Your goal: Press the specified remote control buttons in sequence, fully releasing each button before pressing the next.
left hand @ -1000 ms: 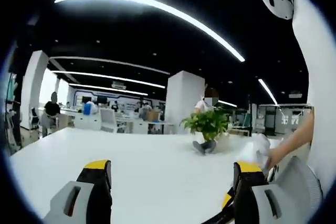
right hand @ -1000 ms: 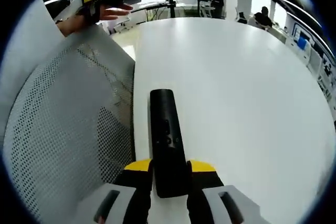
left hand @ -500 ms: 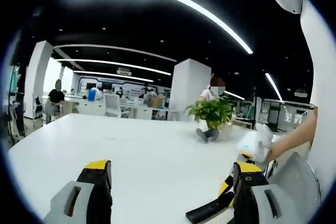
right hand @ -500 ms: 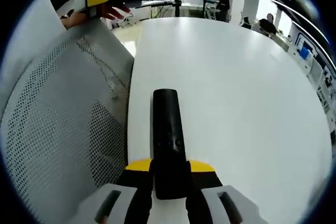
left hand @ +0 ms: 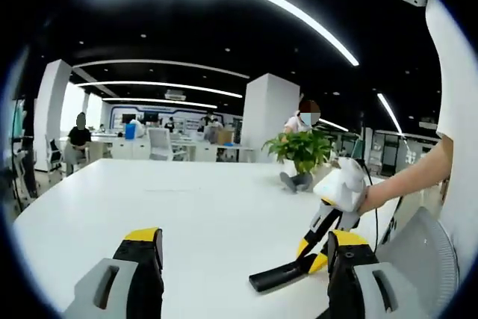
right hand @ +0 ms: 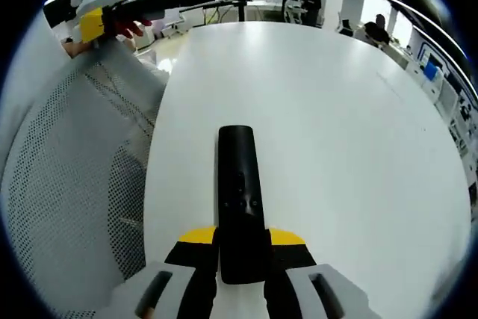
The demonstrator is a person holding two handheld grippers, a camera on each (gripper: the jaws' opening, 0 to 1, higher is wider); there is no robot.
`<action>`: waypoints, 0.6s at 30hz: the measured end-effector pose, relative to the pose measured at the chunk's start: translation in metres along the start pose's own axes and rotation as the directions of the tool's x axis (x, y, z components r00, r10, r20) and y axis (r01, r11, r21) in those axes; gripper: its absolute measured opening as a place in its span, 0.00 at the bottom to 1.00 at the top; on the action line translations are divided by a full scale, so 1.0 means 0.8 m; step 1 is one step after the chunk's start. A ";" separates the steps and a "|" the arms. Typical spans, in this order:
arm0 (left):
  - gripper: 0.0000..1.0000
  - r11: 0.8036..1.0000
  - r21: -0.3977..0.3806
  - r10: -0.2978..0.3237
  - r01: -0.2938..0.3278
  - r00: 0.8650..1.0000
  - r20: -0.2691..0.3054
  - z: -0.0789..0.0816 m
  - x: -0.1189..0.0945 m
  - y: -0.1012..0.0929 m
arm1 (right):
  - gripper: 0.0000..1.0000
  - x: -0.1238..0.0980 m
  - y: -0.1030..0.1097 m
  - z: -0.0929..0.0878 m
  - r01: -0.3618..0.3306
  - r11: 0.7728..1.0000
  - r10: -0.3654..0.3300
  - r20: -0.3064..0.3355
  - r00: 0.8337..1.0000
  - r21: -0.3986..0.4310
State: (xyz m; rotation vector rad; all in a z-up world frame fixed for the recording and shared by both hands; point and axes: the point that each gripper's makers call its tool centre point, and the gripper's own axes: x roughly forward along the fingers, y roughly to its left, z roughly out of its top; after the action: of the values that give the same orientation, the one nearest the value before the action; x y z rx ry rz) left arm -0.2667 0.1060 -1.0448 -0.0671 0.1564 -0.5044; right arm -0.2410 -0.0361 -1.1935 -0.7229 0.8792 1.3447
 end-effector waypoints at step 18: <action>0.94 1.000 0.001 -0.005 0.005 1.000 -0.018 -0.003 0.002 -0.001 | 0.21 -0.002 -0.057 0.004 -0.001 1.000 0.001 -0.027 1.000 0.000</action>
State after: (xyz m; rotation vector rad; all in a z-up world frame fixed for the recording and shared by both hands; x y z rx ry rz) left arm -0.2665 0.1045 -1.0473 -0.0616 0.1740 -0.5098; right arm -0.1951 -0.0388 -1.1931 -0.7427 0.9010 1.3382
